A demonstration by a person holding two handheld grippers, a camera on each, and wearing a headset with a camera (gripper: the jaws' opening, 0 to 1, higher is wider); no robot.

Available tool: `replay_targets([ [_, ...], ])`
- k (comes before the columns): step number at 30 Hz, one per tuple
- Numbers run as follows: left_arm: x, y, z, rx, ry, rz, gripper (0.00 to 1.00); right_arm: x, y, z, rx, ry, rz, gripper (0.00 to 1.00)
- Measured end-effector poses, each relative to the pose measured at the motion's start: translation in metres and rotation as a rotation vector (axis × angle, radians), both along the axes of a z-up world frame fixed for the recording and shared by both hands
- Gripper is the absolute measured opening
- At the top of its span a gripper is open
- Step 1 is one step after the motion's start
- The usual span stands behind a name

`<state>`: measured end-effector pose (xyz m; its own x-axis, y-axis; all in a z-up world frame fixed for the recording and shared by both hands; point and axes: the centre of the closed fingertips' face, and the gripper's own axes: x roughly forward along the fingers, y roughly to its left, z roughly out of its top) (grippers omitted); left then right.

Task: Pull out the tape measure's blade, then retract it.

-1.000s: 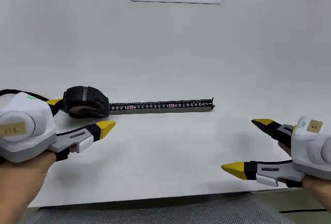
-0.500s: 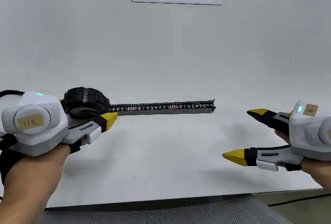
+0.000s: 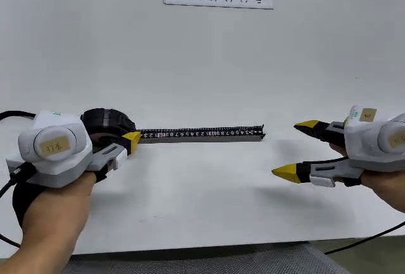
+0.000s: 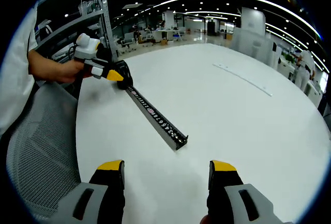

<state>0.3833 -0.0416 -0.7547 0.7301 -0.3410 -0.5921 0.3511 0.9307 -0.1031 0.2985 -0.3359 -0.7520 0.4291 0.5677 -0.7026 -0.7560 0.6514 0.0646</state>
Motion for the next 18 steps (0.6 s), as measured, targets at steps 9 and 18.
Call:
replay_targets([
  [9,0.004,0.001,-0.001,-0.021,0.012,0.05,0.61,0.012,0.002,-0.003,-0.028,-0.011,0.057,0.55],
  [18,0.008,0.003,-0.002,-0.031,0.02,0.074,0.6,0.023,0.005,-0.009,-0.056,-0.02,0.112,0.47],
])
